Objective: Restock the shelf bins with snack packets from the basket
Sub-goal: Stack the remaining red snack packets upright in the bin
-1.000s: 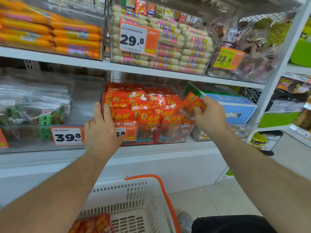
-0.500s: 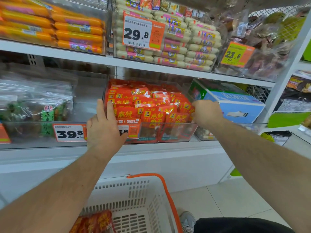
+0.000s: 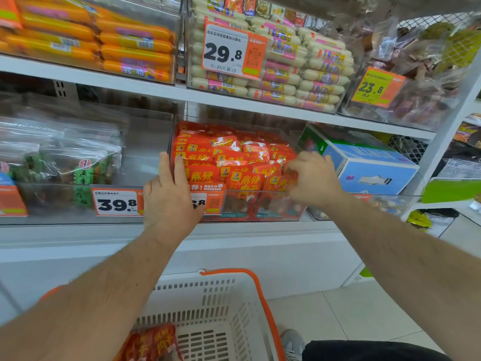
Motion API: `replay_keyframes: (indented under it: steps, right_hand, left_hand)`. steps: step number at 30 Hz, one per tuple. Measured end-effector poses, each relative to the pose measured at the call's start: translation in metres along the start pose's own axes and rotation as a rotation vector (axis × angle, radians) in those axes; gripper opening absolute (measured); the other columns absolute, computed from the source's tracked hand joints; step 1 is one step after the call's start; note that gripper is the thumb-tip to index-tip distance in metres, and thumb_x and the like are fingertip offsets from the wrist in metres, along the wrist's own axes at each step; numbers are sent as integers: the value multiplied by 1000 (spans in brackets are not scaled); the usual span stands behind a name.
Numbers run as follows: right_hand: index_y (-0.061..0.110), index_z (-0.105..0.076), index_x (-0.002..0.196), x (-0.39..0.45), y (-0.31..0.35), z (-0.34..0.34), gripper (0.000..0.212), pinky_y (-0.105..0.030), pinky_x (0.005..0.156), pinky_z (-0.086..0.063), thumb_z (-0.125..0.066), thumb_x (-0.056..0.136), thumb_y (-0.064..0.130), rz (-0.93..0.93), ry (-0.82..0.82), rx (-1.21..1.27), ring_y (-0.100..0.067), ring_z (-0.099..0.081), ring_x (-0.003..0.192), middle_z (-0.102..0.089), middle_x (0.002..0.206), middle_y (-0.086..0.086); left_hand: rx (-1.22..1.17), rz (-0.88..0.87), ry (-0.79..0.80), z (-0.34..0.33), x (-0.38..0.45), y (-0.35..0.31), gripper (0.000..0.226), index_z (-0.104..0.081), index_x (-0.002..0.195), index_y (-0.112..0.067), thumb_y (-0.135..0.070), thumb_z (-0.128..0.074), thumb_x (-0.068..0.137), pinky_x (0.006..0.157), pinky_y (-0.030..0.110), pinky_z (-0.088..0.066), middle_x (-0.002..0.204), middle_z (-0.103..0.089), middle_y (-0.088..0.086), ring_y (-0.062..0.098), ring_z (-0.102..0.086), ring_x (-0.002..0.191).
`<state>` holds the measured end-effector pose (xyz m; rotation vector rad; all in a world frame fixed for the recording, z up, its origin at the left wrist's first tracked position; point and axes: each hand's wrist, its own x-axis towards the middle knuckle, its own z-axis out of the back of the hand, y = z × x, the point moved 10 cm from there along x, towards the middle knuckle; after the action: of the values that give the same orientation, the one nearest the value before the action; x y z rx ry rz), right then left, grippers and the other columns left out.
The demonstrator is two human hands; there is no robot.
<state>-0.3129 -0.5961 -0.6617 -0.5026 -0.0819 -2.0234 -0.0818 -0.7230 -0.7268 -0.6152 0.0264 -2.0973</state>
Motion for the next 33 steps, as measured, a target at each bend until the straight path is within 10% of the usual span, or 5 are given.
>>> replay_keyframes:
  steps: [10, 22, 27, 30, 33]
  right_hand:
    - [28, -61, 79, 10, 27, -14, 16, -42, 94, -36, -61, 94, 33, 36, 33, 126, -19, -44, 93, -57, 85, 5]
    - [18, -70, 105, -1, 14, -20, 14, -35, 86, -51, -63, 95, 23, -168, 96, 350, -22, -59, 96, -66, 103, -2]
    - [4, -68, 105, -30, 60, 28, 30, -44, 72, -52, -63, 75, 6, 149, -448, 191, -36, -59, 87, -61, 99, -16]
    - [2, -67, 93, -62, 137, 1, 23, -41, 62, -47, -58, 72, 5, 457, -415, 288, -37, -58, 78, -59, 88, -17]
    - [5, -67, 100, -83, 200, -77, 22, -40, 76, -47, -56, 81, 11, 465, -23, 392, -35, -60, 89, -62, 99, -14]
  left_hand:
    - [-17, -14, 13, -1, 0, 1, 114, -1, 152, -14, -57, -74, 75, 110, 45, -30, 161, -1, 15, 37, -42, 131]
    - [-143, -52, 25, 1, -3, 5, 113, 1, 153, -13, -43, -77, 77, 113, 45, -26, 161, 2, 14, 38, -36, 134]
    - [-300, -319, -248, 3, -53, 8, 80, -43, 135, -8, -18, -82, 66, 100, 53, -38, 138, -39, 15, 34, -40, 122]
    - [-391, -280, 118, -53, -86, 30, 59, -49, 133, -13, -18, -73, 79, 92, 43, -46, 118, -56, 4, 28, -59, 101]
    - [-366, -121, 516, -111, -121, 69, 42, -53, 128, -24, -23, -61, 87, 83, 34, -51, 101, -59, -13, 15, -62, 88]
